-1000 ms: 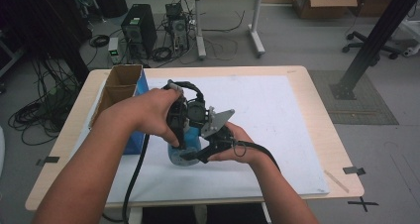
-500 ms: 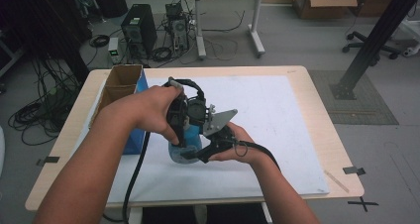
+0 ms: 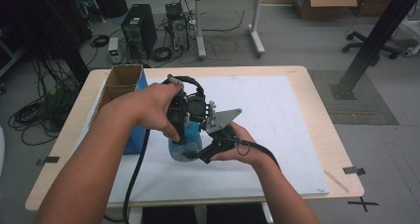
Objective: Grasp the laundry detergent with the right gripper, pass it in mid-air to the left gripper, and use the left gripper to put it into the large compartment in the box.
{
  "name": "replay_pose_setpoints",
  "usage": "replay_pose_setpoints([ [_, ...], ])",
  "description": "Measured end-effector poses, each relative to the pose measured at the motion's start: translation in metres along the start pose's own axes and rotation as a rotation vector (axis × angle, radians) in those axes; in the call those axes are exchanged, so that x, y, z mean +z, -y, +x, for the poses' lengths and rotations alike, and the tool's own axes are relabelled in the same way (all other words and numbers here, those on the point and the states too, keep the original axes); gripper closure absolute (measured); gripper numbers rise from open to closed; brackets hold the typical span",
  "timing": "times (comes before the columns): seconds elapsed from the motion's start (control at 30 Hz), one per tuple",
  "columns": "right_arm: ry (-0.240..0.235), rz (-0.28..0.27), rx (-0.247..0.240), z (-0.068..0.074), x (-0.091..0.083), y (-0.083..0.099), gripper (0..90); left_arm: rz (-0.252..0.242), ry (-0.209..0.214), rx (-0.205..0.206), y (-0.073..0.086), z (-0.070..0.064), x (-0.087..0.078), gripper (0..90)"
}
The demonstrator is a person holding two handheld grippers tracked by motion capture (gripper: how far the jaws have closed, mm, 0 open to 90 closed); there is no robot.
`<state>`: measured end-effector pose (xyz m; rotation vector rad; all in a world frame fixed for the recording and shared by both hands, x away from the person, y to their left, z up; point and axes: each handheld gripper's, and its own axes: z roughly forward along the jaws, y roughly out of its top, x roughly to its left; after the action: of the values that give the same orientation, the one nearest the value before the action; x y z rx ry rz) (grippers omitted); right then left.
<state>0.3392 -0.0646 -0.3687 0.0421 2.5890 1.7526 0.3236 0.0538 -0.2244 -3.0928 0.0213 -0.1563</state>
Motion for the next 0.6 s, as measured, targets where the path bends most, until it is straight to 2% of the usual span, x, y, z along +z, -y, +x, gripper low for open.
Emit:
replay_pose_setpoints([
  [0.17,0.019,-0.009,0.022,-0.001,0.000,0.001,13.5,0.006,0.001,-0.021,-0.001,0.001,-0.001,37.0],
  [0.2,0.028,-0.010,0.011,-0.002,0.000,0.002,12.6,0.006,-0.001,-0.022,-0.002,0.001,-0.001,37.0],
  [0.33,0.030,-0.026,0.026,-0.003,-0.003,0.003,8.2,0.014,0.002,-0.022,-0.004,0.002,-0.003,37.0],
  [0.47,0.024,-0.042,0.038,-0.003,-0.007,0.004,4.9,-0.011,-0.005,-0.048,-0.006,0.000,-0.003,37.0],
  [0.5,0.008,-0.053,0.037,-0.003,-0.010,0.005,3.2,-0.009,-0.004,-0.053,-0.007,0.000,-0.003,36.9],
  [0.6,0.005,-0.063,0.039,-0.002,-0.014,0.005,2.8,0.002,0.016,-0.066,-0.009,0.001,-0.003,36.9],
])
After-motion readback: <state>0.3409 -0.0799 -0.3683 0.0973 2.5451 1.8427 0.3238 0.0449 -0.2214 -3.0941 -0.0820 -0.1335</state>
